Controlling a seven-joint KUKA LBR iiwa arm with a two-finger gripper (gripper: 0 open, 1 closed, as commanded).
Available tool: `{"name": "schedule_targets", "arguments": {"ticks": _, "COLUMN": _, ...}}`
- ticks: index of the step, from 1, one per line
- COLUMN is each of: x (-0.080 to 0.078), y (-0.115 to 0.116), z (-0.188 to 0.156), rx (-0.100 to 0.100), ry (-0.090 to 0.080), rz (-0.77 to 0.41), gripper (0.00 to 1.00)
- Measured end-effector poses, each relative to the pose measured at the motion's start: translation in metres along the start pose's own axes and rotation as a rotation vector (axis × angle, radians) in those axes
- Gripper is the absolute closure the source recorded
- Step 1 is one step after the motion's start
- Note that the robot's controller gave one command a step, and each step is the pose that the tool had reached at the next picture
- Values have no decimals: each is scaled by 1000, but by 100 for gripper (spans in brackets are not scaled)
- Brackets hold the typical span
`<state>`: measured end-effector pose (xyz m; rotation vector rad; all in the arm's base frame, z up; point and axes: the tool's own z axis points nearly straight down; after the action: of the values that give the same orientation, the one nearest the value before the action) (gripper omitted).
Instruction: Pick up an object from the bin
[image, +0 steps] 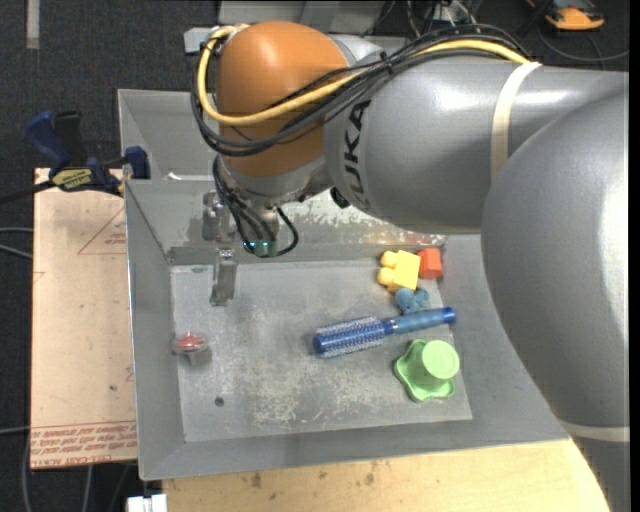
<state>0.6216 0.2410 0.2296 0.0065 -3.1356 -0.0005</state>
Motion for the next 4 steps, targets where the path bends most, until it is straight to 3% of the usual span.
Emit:
{"name": "schedule_targets", "arguments": {"ticks": 1, "x": -11, "y": 6, "z": 124, "rx": 1, "ry": 1, "rz": -28, "gripper": 0}}
{"name": "schedule_targets", "arguments": {"ticks": 2, "x": -19, "y": -39, "z": 138, "rx": 2, "ry": -6, "rz": -61, "gripper": 0}}
{"name": "schedule_targets", "arguments": {"ticks": 3, "x": 42, "y": -5, "z": 75, "rx": -3, "ry": -10, "rz": -122, "gripper": 0}}
{"name": "schedule_targets", "arguments": {"ticks": 4, "x": 41, "y": -9, "z": 79, "rx": -1, "ry": -7, "rz": -115, "gripper": 100}}
